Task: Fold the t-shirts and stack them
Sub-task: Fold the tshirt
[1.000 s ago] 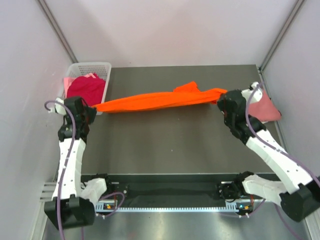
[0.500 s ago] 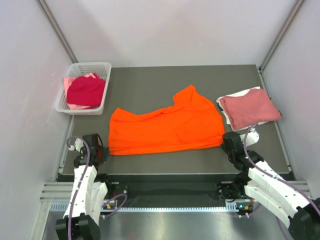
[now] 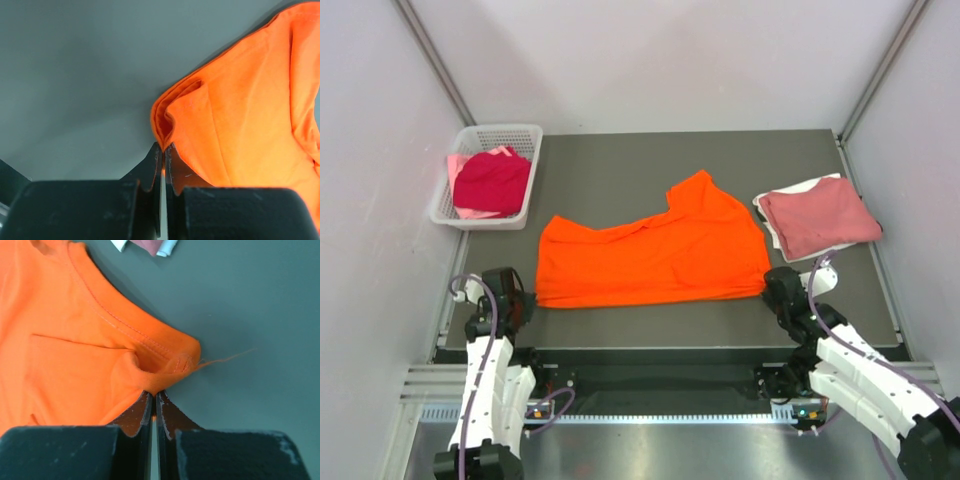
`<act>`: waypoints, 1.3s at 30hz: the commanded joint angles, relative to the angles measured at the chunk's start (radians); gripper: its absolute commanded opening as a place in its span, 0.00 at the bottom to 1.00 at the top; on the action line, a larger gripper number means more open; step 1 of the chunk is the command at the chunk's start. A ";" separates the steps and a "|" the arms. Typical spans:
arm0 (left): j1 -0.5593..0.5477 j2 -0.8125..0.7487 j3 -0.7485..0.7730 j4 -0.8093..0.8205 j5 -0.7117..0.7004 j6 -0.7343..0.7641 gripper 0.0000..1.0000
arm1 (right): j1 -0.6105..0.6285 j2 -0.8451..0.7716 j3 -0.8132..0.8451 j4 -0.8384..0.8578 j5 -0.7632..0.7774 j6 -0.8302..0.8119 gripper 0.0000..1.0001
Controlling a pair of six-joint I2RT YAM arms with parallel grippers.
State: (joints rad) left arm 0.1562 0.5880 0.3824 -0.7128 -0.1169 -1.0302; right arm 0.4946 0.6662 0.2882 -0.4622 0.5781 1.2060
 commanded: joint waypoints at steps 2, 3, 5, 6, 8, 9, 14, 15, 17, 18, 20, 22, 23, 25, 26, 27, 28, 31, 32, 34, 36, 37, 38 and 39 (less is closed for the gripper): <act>0.008 0.016 0.044 -0.016 -0.043 -0.010 0.00 | 0.018 0.032 0.023 -0.001 0.019 0.000 0.01; 0.008 0.016 0.042 -0.020 -0.049 -0.016 0.00 | 0.019 0.032 0.026 -0.013 0.026 0.001 0.01; 0.006 0.010 0.035 -0.022 -0.052 -0.021 0.00 | 0.019 0.013 0.017 -0.016 0.032 0.009 0.01; 0.008 0.000 0.032 -0.017 -0.056 -0.025 0.00 | 0.021 0.004 0.013 -0.013 0.035 0.010 0.01; 0.008 -0.008 0.029 -0.017 -0.058 -0.030 0.00 | 0.019 -0.022 -0.001 -0.013 0.037 0.015 0.01; 0.008 -0.014 0.029 -0.019 -0.058 -0.030 0.00 | 0.021 -0.030 -0.004 -0.013 0.039 0.015 0.03; 0.006 0.006 0.056 0.001 -0.024 0.010 0.66 | 0.021 -0.042 0.026 -0.023 0.066 -0.043 0.59; 0.006 0.022 0.070 0.003 -0.015 0.033 0.71 | 0.021 -0.040 0.041 -0.026 0.093 -0.065 0.60; 0.006 0.038 0.128 -0.022 -0.026 0.042 0.81 | 0.021 -0.040 0.095 -0.004 0.121 -0.156 0.60; 0.008 0.050 0.148 -0.024 -0.032 0.062 0.86 | 0.021 -0.034 0.121 0.028 0.138 -0.199 0.59; 0.006 0.068 0.211 -0.025 -0.044 0.073 0.98 | 0.019 -0.001 0.204 0.057 0.154 -0.316 0.59; 0.006 0.107 0.272 -0.065 -0.072 0.104 0.99 | 0.019 0.036 0.267 0.092 0.157 -0.387 0.59; 0.006 0.121 0.332 -0.074 -0.088 0.133 0.98 | 0.019 0.079 0.325 0.100 0.152 -0.455 0.59; 0.006 0.162 0.377 -0.013 -0.080 0.192 0.98 | 0.010 0.151 0.400 0.144 0.112 -0.544 0.59; 0.008 0.205 0.419 0.004 -0.063 0.252 0.98 | 0.004 0.179 0.417 0.178 0.077 -0.581 0.59; 0.006 0.231 0.441 0.028 0.003 0.286 0.98 | -0.016 0.208 0.440 0.198 0.004 -0.609 0.59; 0.008 0.260 0.460 0.083 0.054 0.323 0.98 | -0.030 0.275 0.492 0.223 -0.039 -0.644 0.58; 0.006 0.398 0.529 0.147 0.219 0.409 0.93 | -0.097 0.439 0.619 0.235 -0.225 -0.710 0.57; 0.006 0.467 0.558 0.182 0.239 0.430 0.93 | -0.116 0.484 0.653 0.244 -0.272 -0.727 0.56; 0.005 0.528 0.588 0.220 0.288 0.444 0.92 | -0.160 0.618 0.771 0.232 -0.369 -0.762 0.54; 0.003 0.604 0.604 0.272 0.298 0.446 0.91 | -0.192 0.710 0.850 0.224 -0.438 -0.792 0.54; -0.001 0.624 0.607 0.295 0.312 0.447 0.91 | -0.203 0.801 0.930 0.221 -0.458 -0.819 0.54; -0.006 0.663 0.619 0.309 0.312 0.444 0.91 | -0.211 0.850 0.974 0.218 -0.483 -0.835 0.54; -0.012 0.683 0.625 0.341 0.309 0.443 0.91 | -0.223 0.898 1.017 0.200 -0.515 -0.844 0.54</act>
State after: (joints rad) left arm 0.1547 1.2274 0.9550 -0.5022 0.1242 -0.6300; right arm 0.3027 1.4605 1.1736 -0.2703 0.2245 0.4622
